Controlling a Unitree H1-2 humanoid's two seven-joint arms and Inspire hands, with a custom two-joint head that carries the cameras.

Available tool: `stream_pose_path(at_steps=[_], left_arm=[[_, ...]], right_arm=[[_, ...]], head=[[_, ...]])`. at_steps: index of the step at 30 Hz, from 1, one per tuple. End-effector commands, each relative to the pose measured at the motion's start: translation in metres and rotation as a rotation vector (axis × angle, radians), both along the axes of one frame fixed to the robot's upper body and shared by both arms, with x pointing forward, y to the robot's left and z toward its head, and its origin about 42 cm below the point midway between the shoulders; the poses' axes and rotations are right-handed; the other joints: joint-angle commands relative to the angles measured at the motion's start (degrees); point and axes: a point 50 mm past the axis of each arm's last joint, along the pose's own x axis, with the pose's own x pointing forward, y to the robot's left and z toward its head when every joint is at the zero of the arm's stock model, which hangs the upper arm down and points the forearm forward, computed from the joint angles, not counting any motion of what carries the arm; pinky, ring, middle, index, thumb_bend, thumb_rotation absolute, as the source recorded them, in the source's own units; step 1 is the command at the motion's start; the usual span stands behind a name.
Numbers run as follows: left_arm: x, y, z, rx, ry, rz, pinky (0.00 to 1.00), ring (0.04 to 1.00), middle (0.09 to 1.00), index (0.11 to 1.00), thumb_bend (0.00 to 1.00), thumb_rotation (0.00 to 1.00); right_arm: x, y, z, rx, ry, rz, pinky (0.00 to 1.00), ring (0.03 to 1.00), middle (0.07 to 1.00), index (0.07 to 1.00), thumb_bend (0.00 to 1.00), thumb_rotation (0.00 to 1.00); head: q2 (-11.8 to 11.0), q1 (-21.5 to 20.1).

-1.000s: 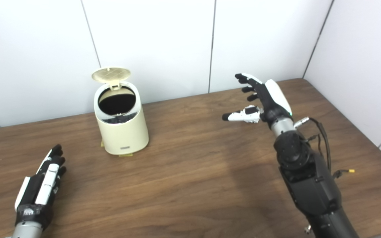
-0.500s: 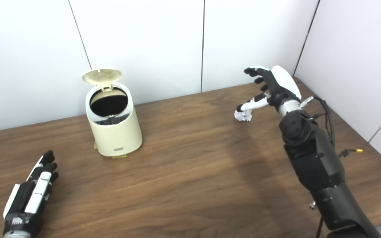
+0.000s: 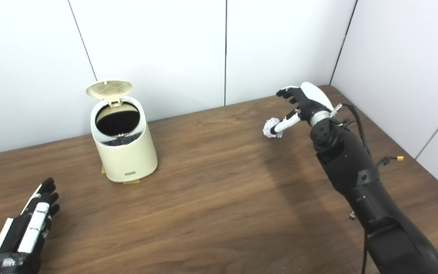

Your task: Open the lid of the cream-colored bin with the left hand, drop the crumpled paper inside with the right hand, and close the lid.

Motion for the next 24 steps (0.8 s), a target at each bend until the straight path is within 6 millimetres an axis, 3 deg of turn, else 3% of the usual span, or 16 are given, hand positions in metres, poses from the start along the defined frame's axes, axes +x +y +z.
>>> stream_pose_path(at_steps=[1,4,9,24], left_arm=[[0.002,-0.001,0.020,-0.005,-0.073,-0.013,1.00,1.000,1.000,1.000,0.55,0.75],[0.000,0.000,0.022,-0.004,-0.075,-0.013,1.00,1.000,1.000,1.000,0.54,0.76],[-0.001,0.000,0.024,-0.008,-0.081,-0.014,1.00,1.000,1.000,1.000,0.53,0.76],[-0.001,0.004,0.024,0.023,-0.063,-0.033,1.00,1.000,1.000,1.000,0.55,0.77]], right_arm=[[0.012,-0.001,0.031,-0.021,-0.086,0.008,0.64,0.769,0.831,0.788,0.88,0.06],[0.014,0.001,0.024,0.007,-0.091,0.024,0.64,0.763,0.826,0.787,0.89,0.05],[0.016,0.003,0.013,-0.009,-0.064,0.037,0.71,0.803,0.828,0.774,0.91,0.08],[0.005,0.002,-0.005,0.025,0.009,0.048,0.66,0.747,0.782,0.765,0.87,0.09]], head=[[0.0,0.1],[0.3,0.0],[0.4,0.1],[1.0,0.1]])
